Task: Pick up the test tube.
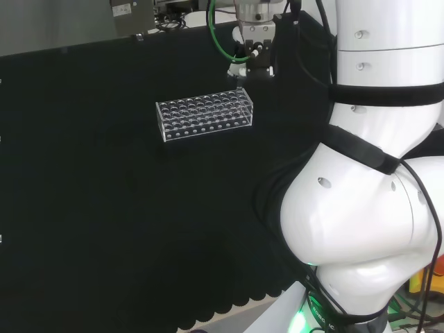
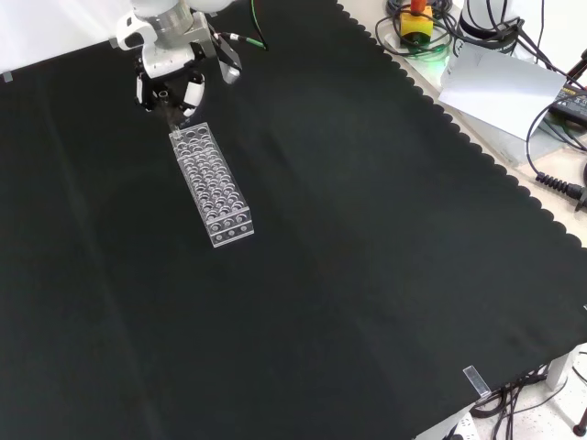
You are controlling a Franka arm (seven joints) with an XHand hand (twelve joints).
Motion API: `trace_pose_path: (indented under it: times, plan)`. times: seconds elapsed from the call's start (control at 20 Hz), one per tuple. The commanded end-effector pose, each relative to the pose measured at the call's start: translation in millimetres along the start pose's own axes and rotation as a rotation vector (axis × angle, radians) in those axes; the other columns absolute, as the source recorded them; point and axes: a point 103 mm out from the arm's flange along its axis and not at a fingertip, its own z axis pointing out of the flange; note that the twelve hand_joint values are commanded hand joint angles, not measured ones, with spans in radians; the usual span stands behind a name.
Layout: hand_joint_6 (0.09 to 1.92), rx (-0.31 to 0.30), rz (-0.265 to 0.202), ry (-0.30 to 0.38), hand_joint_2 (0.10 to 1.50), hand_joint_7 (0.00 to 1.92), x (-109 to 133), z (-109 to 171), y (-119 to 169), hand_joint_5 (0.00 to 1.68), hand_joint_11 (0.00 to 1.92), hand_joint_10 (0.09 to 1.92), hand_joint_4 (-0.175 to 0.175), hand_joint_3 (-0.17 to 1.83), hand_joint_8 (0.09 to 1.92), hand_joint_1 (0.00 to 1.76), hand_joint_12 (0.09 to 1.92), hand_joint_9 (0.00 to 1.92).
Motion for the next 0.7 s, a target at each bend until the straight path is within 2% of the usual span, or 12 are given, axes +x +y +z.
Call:
trace_pose_path:
  times: [0.05,0.45,0.7]
  plan:
    - [0.71,-0.005,0.01,0.03,0.72,1.66,-4.9,-18.6,-7.7,1.23,1.27,0.54,-0.175,0.57,0.55,1.21,0.86,1.56]
    - [0.71,-0.02,0.022,0.095,0.72,1.65,-10.1,-60.0,-15.0,1.23,1.27,0.55,-0.175,0.58,0.55,1.21,0.85,1.56]
    - [0.71,-0.049,0.01,0.116,0.72,1.65,-9.2,-90.4,-22.0,1.23,1.27,0.55,-0.175,0.58,0.56,1.21,0.85,1.56]
